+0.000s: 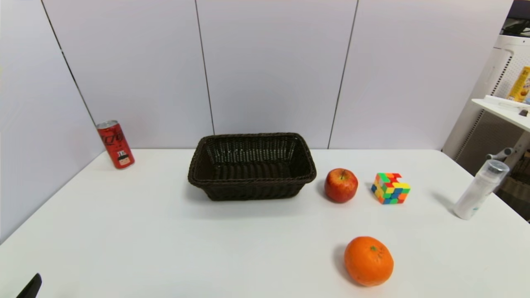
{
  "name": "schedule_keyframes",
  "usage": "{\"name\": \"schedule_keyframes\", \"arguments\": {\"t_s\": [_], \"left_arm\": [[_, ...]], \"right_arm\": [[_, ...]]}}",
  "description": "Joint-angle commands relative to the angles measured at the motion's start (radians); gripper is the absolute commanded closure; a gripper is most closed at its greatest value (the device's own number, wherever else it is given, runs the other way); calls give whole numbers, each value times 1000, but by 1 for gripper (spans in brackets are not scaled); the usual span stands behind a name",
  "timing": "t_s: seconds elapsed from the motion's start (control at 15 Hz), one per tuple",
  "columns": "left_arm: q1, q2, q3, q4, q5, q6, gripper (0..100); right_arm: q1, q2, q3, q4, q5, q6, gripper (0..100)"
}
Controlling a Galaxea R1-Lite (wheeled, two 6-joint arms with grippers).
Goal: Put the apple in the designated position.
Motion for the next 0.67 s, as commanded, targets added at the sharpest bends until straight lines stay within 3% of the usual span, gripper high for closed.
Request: {"name": "schedule_keyframes", "arguments": {"t_s": [0.07,0.2,0.33,0.53,0.67], "left_arm": [[34,-322,-19,348,-75,-2,0],[34,-322,-17,351,-92,12,0],[34,-322,0,349,-189,15,0],[34,-322,8,348,-146,-168,0],[34,-322,8,348,-141,-142,0]], "right_arm": [[0,1,0,-1,0,0,0],[0,1,0,-1,0,-2,0],[0,1,0,-1,0,-2,0],[0,1,0,-1,0,-2,0],[0,1,0,-1,0,0,0]]}}
